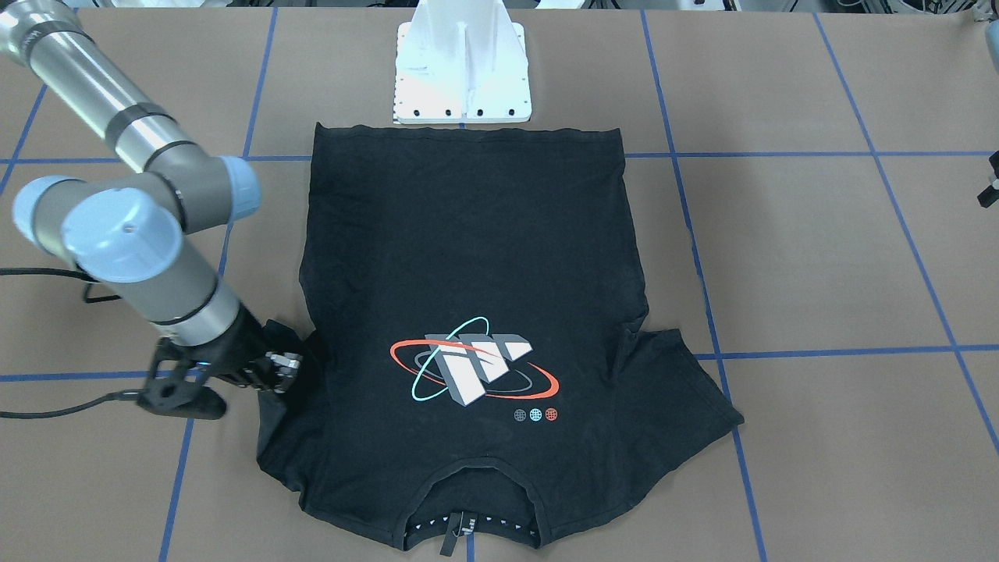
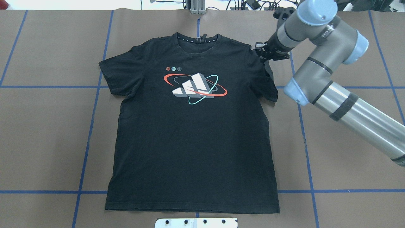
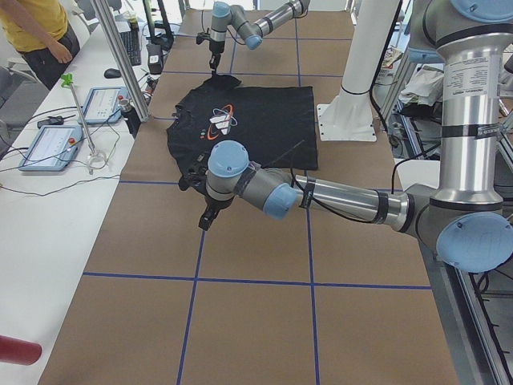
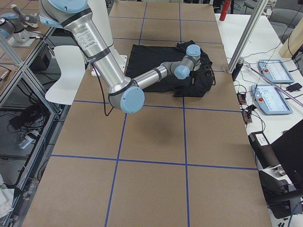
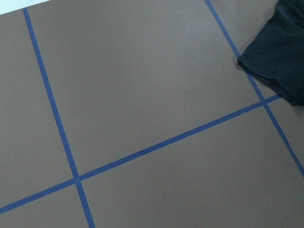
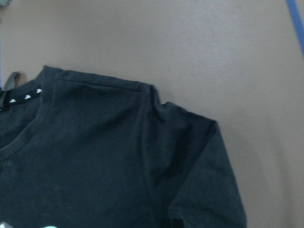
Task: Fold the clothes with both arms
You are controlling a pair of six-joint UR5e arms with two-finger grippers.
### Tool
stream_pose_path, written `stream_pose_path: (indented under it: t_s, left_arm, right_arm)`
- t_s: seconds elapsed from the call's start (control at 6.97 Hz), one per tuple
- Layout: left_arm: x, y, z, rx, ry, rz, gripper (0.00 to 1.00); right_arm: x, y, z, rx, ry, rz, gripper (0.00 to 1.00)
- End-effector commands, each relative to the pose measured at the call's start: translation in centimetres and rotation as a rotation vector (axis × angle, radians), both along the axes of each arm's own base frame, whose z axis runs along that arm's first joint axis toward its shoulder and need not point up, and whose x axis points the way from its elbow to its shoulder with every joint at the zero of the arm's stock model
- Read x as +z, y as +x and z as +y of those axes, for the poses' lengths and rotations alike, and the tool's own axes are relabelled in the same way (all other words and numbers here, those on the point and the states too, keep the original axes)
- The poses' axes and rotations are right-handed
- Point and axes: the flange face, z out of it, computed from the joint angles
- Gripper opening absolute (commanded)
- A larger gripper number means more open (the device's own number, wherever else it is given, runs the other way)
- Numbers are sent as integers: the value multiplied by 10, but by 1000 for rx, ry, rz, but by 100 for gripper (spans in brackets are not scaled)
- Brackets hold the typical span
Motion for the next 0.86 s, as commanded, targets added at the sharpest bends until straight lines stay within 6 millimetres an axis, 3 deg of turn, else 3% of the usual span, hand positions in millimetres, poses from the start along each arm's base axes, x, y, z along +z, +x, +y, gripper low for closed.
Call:
stream_pose_path:
  t_s: [0.0, 0.29, 0.57, 0.72]
  left_arm:
    - [8, 2, -3, 3, -13, 2, 99]
    - [9, 2, -5, 3, -16, 1, 99]
    - [-3, 8, -15, 14, 8, 3, 99]
    - [-23, 35, -28, 62, 64, 8, 99]
  right_arm:
    - [-55, -64, -20, -20, -34, 21, 0]
    - [-58, -89, -21, 2, -42, 50, 0]
    - [-65, -106, -22, -12, -46, 60, 0]
    - [-65, -109, -21, -1, -35, 66, 41]
